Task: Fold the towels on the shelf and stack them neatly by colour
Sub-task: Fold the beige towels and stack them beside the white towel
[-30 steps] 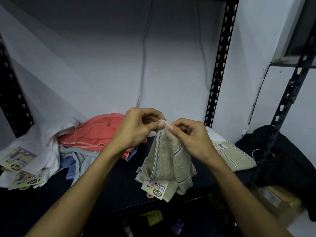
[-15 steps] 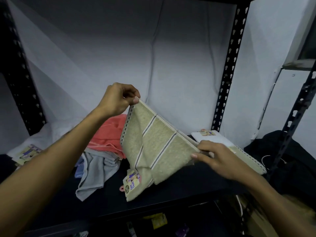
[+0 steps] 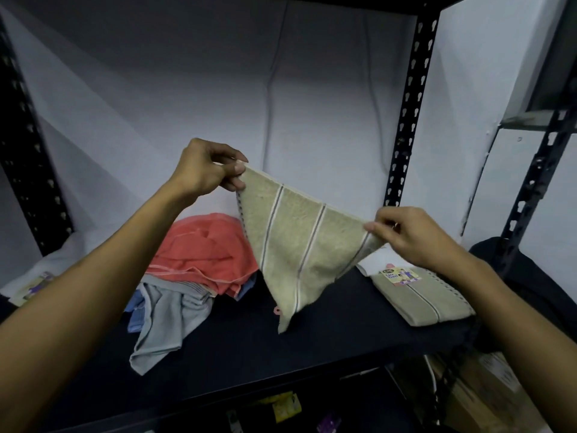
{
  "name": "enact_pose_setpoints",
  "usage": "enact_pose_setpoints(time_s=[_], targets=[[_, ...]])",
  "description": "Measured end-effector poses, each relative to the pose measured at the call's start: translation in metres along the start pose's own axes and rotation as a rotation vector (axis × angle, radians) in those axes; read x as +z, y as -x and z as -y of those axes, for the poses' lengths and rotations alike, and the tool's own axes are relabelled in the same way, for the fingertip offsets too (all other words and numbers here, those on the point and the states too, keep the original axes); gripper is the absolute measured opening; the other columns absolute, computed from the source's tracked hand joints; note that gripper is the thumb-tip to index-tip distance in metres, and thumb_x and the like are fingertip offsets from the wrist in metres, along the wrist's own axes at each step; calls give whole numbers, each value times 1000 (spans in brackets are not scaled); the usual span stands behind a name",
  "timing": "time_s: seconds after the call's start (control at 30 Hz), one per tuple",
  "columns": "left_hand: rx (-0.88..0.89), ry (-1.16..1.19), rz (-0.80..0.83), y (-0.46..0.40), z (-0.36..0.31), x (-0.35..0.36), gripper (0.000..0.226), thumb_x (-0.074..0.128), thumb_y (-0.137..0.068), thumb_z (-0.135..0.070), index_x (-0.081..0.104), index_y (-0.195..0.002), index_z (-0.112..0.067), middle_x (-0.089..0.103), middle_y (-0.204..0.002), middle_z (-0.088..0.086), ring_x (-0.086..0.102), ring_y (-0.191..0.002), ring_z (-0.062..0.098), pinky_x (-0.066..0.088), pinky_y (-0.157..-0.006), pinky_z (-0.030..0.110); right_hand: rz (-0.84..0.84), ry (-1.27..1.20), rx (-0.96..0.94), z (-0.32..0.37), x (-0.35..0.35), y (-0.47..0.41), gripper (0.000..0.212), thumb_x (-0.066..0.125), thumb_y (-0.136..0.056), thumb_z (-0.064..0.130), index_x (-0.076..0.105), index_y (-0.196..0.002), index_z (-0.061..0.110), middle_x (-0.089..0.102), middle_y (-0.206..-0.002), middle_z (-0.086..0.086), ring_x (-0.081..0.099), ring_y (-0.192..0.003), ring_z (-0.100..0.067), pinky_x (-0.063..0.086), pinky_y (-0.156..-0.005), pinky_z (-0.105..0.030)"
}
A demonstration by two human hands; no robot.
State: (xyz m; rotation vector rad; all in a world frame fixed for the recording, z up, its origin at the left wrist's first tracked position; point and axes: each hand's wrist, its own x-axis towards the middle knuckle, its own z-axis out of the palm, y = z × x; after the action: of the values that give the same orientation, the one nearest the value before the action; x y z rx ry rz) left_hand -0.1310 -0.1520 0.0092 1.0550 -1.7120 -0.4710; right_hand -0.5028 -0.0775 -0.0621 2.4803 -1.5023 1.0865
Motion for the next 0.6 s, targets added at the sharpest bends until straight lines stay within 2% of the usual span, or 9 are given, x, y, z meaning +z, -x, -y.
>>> enact_pose_setpoints(time_s=[0.07,0.17,0.23,0.33,0.47,0.6], targets=[[-31,69,13,0,2,-3,10,69,-91,5,72,-100,2,71,-79,25,76,-70,32,63,-66,30,73,-94,31,-4,5,5,22,60,-99,27,62,-80,17,60,-69,0,56,-66,-15,45,-62,-27],[-81,92,69,6,11,-8,11,67,-91,7,70,-101,4,71,-80,28,76,-75,34,63,-69,29,44,-233,77,-13,7,8,11,59,-100,22,69,-95,23,67,-77,-1,62,-67,-18,54,-66,-35],[-101,88,98,10,16,-9,13,66,-91,8,69,-104,8,72,-83,29,76,-78,35,63,-72,31,67,-291,87,-11,12,11,14,61,-99,17,72,-99,27,71,-83,2,63,-68,-16,56,-66,-34],[-119,112,92,12,21,-10,14,66,-91,8,68,-105,10,71,-84,30,76,-82,35,64,-78,35,129,-393,110,1,24,18,21,64,-96,12,74,-97,31,73,-89,14,63,-68,-11,54,-62,-26],[-141,124,44,12,28,-14,10,68,-90,8,70,-99,4,74,-76,21,74,-81,35,63,-78,33,138,-552,130,8,32,33,10,67,-94,13,77,-92,12,72,-86,-2,64,-71,-16,57,-65,-35],[-119,5,77,15,32,-16,9,66,-92,6,71,-100,3,73,-82,22,76,-80,32,63,-81,35,-11,-681,182,10,28,42,19,70,-87,25,76,-85,6,71,-79,-16,59,-62,-23,50,-67,-38]])
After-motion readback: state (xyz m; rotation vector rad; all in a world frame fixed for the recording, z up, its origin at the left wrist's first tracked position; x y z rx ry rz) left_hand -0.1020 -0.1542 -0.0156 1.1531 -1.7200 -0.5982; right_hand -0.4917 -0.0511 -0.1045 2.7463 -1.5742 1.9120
